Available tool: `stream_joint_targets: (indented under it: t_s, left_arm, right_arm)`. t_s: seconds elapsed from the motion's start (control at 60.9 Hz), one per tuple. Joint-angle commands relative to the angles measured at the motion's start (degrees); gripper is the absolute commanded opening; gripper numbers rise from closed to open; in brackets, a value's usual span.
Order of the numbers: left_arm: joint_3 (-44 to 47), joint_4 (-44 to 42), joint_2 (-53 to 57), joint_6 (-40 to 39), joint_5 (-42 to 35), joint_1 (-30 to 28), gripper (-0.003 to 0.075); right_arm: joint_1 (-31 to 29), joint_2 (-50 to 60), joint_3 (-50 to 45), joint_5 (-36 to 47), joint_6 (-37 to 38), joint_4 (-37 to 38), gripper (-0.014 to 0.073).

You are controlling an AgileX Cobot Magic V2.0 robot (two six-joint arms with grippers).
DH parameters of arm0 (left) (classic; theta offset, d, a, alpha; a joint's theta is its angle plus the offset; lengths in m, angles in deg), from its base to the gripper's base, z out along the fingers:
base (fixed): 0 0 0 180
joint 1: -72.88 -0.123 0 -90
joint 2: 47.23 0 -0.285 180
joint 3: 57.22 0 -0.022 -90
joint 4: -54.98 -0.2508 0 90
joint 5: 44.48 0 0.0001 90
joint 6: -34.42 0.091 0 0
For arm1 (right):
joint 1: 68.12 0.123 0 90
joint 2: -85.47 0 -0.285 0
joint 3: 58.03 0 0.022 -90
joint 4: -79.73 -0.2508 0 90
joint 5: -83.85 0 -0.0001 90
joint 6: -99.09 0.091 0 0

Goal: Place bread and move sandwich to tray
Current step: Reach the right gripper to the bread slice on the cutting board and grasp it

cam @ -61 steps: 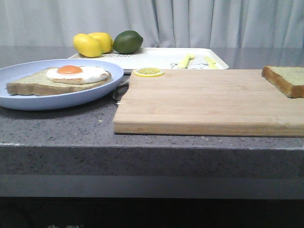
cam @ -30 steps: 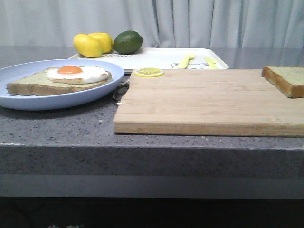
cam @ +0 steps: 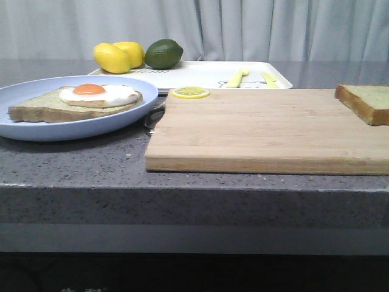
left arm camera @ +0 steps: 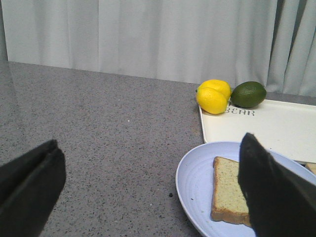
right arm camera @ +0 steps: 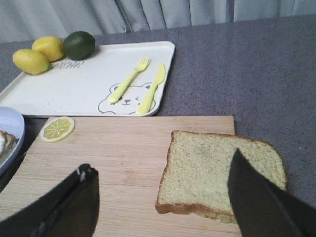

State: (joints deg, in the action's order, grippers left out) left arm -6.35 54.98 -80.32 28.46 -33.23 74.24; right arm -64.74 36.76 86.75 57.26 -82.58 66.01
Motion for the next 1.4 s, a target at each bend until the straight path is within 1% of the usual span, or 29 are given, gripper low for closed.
stream_joint_targets:
  t_s: [0.0,0.115,0.296,0.378,0.476,0.509,0.591,0.722,0.772,0.936,1.051,1.084,1.1,1.166,1.231,1.281,1.33,1.346,1.379]
  left_arm:
    - [-1.7,0.0,-0.7,0.0,-4.2,0.0,0.0692]
    - [-1.7,0.0,-0.7,0.0,-4.2,0.0,0.0692]
    - [-1.7,0.0,-0.7,0.0,-4.2,0.0,0.0692]
    - [-1.7,0.0,-0.7,0.0,-4.2,0.0,0.0692]
    - [-1.7,0.0,-0.7,0.0,-4.2,0.0,0.0692]
    - [-1.7,0.0,-0.7,0.0,-4.2,0.0,0.0692]
    - [-1.7,0.0,-0.7,0.0,-4.2,0.0,0.0692]
    - [-1.7,0.0,-0.7,0.0,-4.2,0.0,0.0692]
    - [-1.7,0.0,-0.7,0.0,-4.2,0.0,0.0692]
    - [-1.7,0.0,-0.7,0.0,-4.2,0.0,0.0692]
    - [-1.7,0.0,-0.7,0.0,-4.2,0.0,0.0692]
    - [-1.7,0.0,-0.7,0.0,-4.2,0.0,0.0692]
    - [-1.7,0.0,-0.7,0.0,-4.2,0.0,0.0692]
    - [-1.7,0.0,-0.7,0.0,-4.2,0.0,0.0692]
    - [-1.7,0.0,-0.7,0.0,-4.2,0.0,0.0692]
    - [-1.7,0.0,-0.7,0.0,-4.2,0.0,0.0692]
    - [-1.7,0.0,-0.7,0.0,-4.2,0.0,0.0692]
    - [-1.7,0.0,-0.7,0.0,-4.2,0.0,0.0692]
    - [-1.7,0.0,-0.7,0.0,-4.2,0.0,0.0692]
  right_arm:
    - [-1.3,-6.2,6.1,1.2,-0.2,1.0,0.0498]
    - [-5.2,-14.2,11.1,0.1,-0.2,1.8,0.0512]
    - [-16.1,-25.4,17.3,-7.3,-0.2,1.7,0.0524]
    - [-20.2,-29.8,19.0,-9.5,-0.2,0.2,0.0524]
    - [-23.5,-34.6,20.7,-12.2,-0.4,-2.1,0.0524]
    - [-24.2,-36.1,21.4,-13.6,-1.6,-3.1,0.0524]
    - [-25.3,-39.1,22.5,-16.0,-5.5,-7.1,0.0524]
    - [-26.0,-43.4,24.1,-19.0,-14.6,-16.8,0.0524]
    - [-26.0,-45.0,24.4,-19.6,-16.6,-17.9,0.0524]
    - [-26.0,-47.8,24.4,-19.6,-16.9,-18.1,0.0524]
    - [-25.9,-48.9,24.4,-20.2,-17.4,-20.0,0.0521]
    - [-25.9,-48.9,24.4,-20.7,-17.9,-20.6,0.0508]
    - [-25.9,-48.9,24.4,-20.9,-18.1,-20.8,0.0498]
    - [-25.9,-48.9,24.6,-21.7,-18.3,-21.6,0.0404]
    - [-25.9,-48.9,25.0,-22.6,-18.3,-22.4,0.0241]
    - [-25.9,-48.7,25.1,-23.0,-18.3,-23.4,0.0080]
    - [-25.9,-48.5,25.2,-23.4,-18.3,-24.0,-0.0043]
    - [-25.9,-48.3,25.3,-23.6,-18.3,-24.1,-0.0073]
    - [-25.9,-48.2,25.5,-23.9,-18.3,-24.1,-0.0072]
